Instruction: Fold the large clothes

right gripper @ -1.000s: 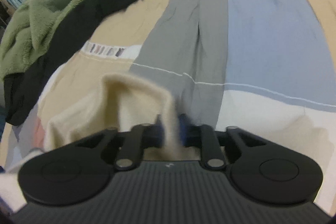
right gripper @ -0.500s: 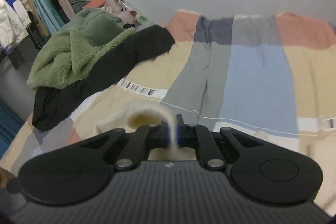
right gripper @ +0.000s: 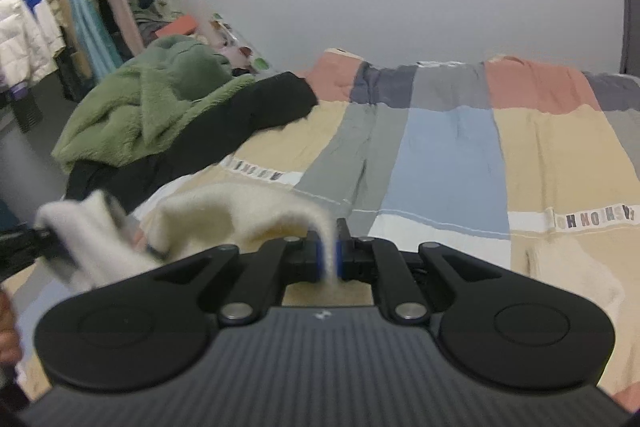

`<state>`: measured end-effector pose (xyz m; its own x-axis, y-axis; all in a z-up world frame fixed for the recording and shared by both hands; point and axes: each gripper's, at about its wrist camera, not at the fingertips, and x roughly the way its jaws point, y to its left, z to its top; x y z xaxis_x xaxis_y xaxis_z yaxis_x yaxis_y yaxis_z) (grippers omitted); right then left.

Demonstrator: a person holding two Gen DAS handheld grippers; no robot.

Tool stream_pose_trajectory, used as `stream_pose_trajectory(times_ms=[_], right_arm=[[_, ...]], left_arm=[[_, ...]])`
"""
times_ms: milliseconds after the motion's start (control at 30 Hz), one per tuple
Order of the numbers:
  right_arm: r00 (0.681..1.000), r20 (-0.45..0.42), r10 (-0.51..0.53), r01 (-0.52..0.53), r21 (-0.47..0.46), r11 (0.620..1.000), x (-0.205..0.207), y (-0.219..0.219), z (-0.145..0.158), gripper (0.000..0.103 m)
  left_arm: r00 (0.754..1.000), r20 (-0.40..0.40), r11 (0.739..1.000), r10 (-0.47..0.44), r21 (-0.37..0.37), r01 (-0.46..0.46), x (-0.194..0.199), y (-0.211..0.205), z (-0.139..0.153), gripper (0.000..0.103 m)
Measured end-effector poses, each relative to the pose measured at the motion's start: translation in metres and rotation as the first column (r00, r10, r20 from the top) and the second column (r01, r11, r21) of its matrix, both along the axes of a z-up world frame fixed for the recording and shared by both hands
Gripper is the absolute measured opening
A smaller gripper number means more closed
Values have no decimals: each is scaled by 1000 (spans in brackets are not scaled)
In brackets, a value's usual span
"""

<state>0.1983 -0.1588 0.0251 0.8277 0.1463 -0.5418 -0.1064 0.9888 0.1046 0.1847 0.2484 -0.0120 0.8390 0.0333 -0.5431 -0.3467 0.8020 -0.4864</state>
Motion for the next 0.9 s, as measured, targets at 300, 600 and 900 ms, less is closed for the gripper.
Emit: stream_pose_trajectory(times_ms=[300, 600, 900], right_arm=[[990, 109, 90, -87, -28, 996, -61, 13, -12, 8], [980, 175, 100, -111, 50, 993, -89, 4, -32, 8], [983, 168, 79, -106, 156, 982, -89, -12, -40, 8]], left_arm=[[977, -192, 996, 92, 20, -90, 21, 8, -39, 11], [997, 8, 995, 75, 68, -76, -16, -17, 20, 66], [857, 124, 856, -500, 218, 468, -21, -138, 41, 71]])
